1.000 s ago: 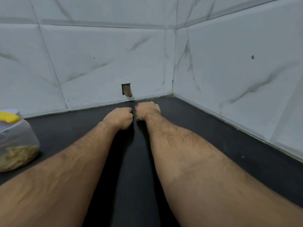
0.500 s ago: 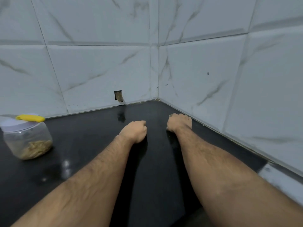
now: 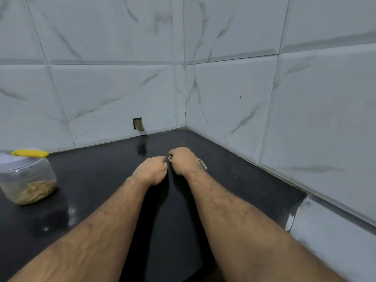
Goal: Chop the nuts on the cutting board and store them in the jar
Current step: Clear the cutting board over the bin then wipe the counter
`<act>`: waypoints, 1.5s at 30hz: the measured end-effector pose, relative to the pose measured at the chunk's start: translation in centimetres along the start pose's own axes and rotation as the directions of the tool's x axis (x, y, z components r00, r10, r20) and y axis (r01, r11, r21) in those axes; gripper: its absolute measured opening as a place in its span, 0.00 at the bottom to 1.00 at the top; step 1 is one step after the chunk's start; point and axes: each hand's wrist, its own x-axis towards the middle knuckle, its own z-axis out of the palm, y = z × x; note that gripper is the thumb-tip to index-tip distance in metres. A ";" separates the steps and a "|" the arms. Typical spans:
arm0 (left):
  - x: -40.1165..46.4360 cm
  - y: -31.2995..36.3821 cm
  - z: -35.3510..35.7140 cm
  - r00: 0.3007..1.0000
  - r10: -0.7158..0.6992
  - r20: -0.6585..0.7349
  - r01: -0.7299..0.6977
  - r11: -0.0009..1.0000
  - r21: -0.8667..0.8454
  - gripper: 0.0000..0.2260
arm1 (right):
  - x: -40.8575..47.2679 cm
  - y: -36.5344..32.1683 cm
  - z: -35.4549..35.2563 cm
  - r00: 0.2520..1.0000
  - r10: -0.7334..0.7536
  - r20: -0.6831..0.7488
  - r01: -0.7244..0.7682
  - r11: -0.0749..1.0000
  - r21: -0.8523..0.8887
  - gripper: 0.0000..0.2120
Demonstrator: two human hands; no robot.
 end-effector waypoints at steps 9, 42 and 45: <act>3.5 2.0 0.3 0.999 0.053 -0.007 -0.053 0.998 -0.019 0.17 | 3.3 9.7 -2.0 0.969 0.241 -0.061 -0.244 0.969 -0.046 0.13; -7.8 2.0 -1.7 1.000 0.028 0.003 -0.028 1.000 -0.015 0.21 | -6.3 1.5 -1.9 0.961 0.270 0.062 -0.259 0.954 -0.149 0.24; -8.2 4.5 -1.0 0.996 0.071 0.054 -0.070 0.997 -0.033 0.21 | -8.2 2.6 -2.5 0.952 0.306 -0.016 -0.305 0.940 -0.155 0.20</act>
